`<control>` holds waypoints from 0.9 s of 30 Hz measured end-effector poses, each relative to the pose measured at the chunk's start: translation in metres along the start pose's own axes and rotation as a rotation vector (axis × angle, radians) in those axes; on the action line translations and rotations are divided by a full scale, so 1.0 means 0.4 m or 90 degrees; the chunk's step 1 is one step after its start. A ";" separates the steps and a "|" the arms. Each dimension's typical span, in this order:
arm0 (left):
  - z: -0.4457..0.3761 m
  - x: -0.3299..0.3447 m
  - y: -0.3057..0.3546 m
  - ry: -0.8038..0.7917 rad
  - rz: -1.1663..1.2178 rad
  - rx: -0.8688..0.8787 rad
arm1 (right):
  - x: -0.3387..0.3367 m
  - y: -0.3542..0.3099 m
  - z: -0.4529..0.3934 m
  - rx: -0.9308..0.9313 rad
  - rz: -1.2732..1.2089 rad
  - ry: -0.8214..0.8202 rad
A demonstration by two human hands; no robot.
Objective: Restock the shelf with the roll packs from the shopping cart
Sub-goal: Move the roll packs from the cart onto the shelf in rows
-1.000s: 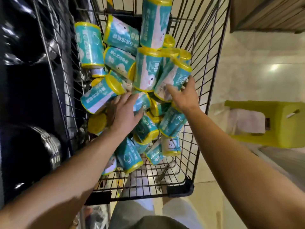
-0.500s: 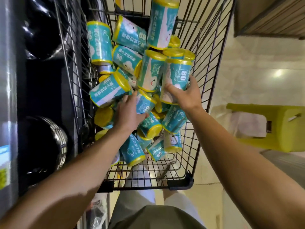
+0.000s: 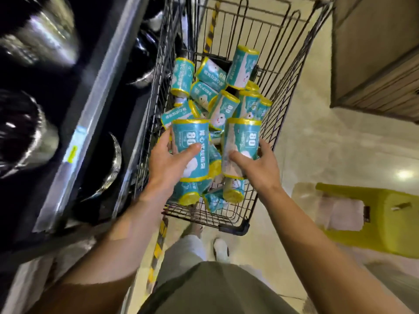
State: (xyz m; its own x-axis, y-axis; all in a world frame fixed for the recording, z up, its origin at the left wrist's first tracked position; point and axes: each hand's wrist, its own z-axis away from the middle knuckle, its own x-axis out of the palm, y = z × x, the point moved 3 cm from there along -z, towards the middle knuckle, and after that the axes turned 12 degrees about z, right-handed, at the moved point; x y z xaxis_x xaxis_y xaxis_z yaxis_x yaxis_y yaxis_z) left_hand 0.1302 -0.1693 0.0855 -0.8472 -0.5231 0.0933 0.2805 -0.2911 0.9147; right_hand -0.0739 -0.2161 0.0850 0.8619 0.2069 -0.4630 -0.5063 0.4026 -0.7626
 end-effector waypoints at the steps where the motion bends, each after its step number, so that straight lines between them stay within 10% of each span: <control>1: 0.048 -0.014 0.011 0.017 0.017 0.010 | -0.007 0.002 0.037 -0.012 -0.009 -0.008; 27: 1.055 -0.491 0.042 0.563 0.181 0.332 | 0.266 -0.186 0.783 -0.476 0.044 -0.524</control>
State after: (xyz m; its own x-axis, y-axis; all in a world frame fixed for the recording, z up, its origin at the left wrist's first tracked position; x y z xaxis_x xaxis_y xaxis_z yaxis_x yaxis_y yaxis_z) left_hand 0.1107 0.2667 0.2485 -0.0936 -0.9749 0.2021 0.0110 0.2020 0.9793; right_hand 0.0646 0.0551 0.2341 0.4467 0.8481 -0.2850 -0.2046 -0.2132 -0.9553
